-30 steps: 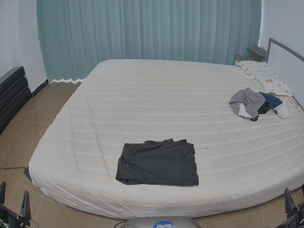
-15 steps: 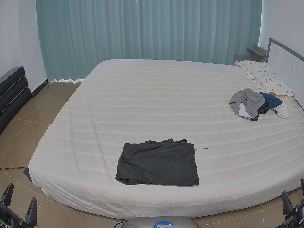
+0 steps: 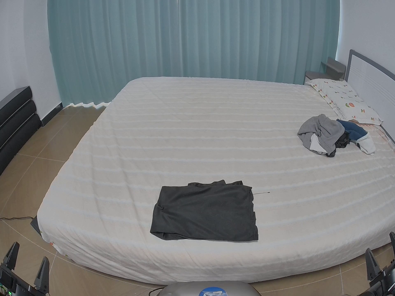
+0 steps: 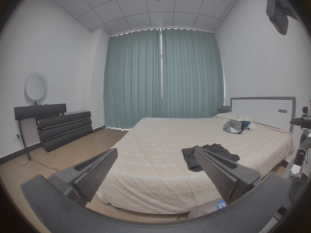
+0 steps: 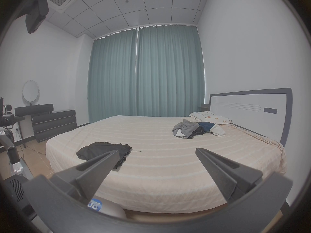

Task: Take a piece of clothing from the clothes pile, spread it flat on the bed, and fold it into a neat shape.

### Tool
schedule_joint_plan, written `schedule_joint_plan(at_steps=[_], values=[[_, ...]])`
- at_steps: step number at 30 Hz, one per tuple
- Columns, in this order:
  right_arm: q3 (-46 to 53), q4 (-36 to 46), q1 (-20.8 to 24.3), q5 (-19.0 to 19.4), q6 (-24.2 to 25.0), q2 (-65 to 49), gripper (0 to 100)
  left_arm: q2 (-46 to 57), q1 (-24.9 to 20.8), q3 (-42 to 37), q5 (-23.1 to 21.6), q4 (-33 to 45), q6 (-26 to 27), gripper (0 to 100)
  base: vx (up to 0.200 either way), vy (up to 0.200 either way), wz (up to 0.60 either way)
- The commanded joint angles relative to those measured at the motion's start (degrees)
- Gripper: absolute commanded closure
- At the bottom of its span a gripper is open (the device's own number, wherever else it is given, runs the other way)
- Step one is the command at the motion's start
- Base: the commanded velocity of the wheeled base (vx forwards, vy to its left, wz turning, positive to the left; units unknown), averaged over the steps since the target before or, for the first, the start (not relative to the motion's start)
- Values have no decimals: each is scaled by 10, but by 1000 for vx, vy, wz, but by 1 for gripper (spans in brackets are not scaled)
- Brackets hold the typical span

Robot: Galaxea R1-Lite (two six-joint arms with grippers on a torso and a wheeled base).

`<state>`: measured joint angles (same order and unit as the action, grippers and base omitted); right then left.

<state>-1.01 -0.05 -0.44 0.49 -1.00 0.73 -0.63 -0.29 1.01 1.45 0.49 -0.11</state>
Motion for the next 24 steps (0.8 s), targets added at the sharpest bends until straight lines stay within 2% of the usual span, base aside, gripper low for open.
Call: schedule_joint_plan(at_steps=[1,24], values=[[10,0,0,0,0,-7,0,6,0,-9,0,0,0,0,0,0,0],[10,0,0,0,0,-6,0,6,0,-9,1,0,-2,0,0,0,0]])
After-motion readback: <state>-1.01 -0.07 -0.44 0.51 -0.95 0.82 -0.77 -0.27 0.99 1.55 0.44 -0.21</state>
